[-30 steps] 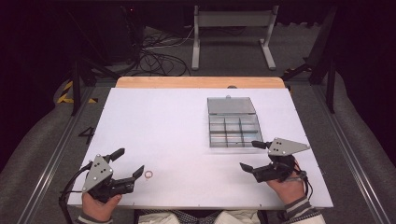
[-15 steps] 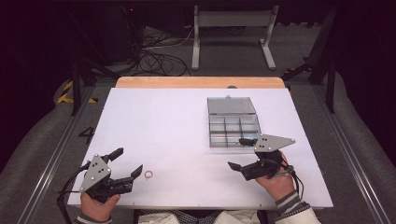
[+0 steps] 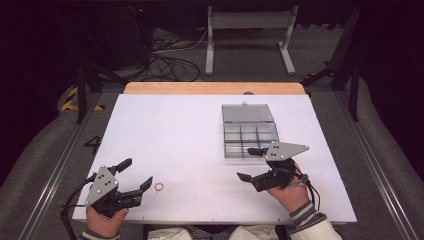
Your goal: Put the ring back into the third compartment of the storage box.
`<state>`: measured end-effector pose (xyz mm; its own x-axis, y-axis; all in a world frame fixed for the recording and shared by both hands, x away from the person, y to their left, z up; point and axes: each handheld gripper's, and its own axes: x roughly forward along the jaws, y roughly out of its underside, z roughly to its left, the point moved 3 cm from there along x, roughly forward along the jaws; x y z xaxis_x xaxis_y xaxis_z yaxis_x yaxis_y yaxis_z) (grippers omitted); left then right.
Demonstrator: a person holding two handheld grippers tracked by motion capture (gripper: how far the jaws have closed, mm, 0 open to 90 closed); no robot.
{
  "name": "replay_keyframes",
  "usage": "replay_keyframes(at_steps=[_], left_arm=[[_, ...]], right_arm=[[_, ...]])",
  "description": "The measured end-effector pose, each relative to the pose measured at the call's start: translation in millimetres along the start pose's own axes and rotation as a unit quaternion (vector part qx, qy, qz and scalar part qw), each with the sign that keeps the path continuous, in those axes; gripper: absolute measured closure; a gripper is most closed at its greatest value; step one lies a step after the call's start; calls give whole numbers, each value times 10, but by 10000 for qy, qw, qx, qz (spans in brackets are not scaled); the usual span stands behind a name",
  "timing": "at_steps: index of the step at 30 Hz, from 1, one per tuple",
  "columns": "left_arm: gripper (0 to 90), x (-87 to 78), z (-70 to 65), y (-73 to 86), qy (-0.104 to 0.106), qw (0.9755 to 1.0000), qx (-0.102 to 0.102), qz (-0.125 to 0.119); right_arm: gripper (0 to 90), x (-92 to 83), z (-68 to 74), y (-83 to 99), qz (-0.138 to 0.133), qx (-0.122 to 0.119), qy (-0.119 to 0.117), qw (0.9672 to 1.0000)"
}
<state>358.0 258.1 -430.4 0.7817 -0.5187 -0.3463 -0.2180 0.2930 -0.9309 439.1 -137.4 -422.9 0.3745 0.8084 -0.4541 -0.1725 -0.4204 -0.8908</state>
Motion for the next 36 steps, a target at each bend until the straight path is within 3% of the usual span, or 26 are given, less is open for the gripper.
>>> replay_keyframes(at_steps=[7, 36], left_arm=[[181, -4, 15, -2, -40, 10000, -44, 5], [183, -42, 56, -5, -24, 9998, -151, -94]], right_arm=[[207, 147, 68, -117, -11, 10, -318, 9995], [218, 819, 384, -412, 329, -367, -784, 9957]])
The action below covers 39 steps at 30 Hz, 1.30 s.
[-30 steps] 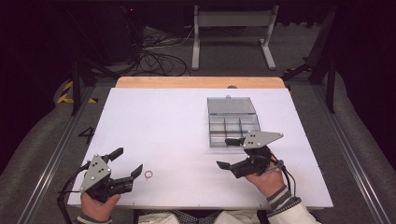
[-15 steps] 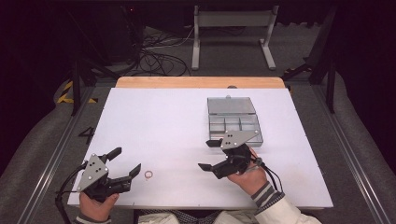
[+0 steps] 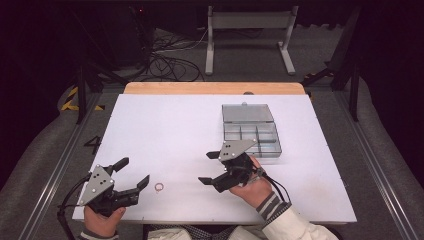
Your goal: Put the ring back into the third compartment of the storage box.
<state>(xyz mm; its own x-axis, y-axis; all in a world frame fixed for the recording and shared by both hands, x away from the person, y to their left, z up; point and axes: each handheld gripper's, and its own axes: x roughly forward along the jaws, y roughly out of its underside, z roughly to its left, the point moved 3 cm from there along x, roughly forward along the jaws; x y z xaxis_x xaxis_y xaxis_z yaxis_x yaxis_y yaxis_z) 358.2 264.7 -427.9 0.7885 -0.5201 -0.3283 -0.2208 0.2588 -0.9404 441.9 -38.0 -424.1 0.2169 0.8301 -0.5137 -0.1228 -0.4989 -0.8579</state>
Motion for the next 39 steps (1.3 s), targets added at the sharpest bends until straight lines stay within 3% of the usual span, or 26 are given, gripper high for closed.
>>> replay_keyframes(at_steps=[11, 22, 39], left_arm=[[185, -12, 8, 0, -5, 10000, -23, -36], [185, -27, 6, 5, -38, 10000, -23, -38], [186, -151, 15, 38, -221, 9996, -121, -99]], right_arm=[[218, 220, 64, -97, 87, -129, -157, 9998], [265, 372, 86, -98, 143, 37, -265, 9995], [360, 820, 132, -122, 141, 137, -578, 9981]])
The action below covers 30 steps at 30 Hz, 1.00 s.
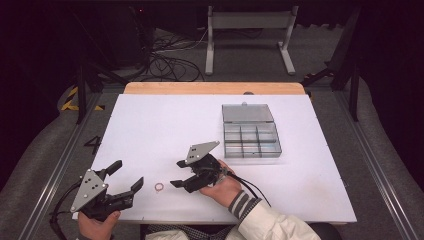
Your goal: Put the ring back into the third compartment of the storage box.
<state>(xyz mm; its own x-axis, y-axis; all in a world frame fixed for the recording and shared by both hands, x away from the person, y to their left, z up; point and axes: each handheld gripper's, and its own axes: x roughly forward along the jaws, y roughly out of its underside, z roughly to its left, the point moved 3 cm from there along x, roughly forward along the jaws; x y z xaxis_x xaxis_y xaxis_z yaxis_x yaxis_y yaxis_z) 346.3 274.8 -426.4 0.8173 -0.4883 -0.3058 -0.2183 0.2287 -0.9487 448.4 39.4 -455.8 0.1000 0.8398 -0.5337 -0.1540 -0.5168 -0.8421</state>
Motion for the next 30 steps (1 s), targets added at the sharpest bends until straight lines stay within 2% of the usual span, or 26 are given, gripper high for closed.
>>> replay_keyframes(at_steps=[16, 30], left_arm=[[183, -24, 32, -3, -24, 9999, -68, -109], [183, -11, 31, -6, 28, 9999, -44, -96]], right_arm=[[450, 433, 8, 51, 190, 151, -66, 9997], [505, 625, 16, 121, 282, 199, 21, 9994]])
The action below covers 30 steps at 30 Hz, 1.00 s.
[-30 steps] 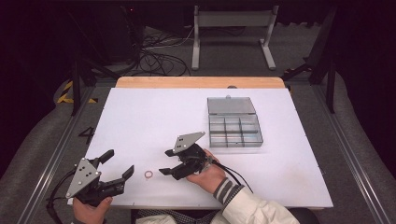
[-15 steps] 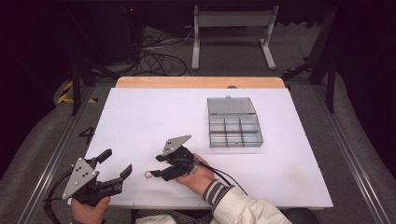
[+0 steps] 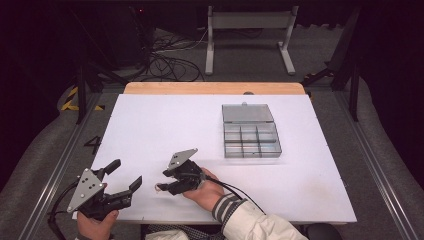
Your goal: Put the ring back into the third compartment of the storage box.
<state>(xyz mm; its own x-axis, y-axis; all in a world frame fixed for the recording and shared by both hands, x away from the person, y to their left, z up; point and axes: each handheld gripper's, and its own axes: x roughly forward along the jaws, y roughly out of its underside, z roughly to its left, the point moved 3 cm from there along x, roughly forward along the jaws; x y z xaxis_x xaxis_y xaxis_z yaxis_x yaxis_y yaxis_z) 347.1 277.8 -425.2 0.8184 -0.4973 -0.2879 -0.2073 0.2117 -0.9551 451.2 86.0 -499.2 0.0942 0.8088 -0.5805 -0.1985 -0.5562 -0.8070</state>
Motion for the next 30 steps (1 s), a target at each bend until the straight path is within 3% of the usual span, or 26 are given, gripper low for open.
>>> replay_keyframes(at_steps=[22, 30], left_arm=[[183, 16, -1, -1, 21, 10000, 13, 10], [183, 19, 1, 0, 30, 10000, 6, 5]], right_arm=[[587, 140, -45, 40, 34, 35, 152, 9999], [681, 192, -17, 28, 53, -46, 189, 9998]])
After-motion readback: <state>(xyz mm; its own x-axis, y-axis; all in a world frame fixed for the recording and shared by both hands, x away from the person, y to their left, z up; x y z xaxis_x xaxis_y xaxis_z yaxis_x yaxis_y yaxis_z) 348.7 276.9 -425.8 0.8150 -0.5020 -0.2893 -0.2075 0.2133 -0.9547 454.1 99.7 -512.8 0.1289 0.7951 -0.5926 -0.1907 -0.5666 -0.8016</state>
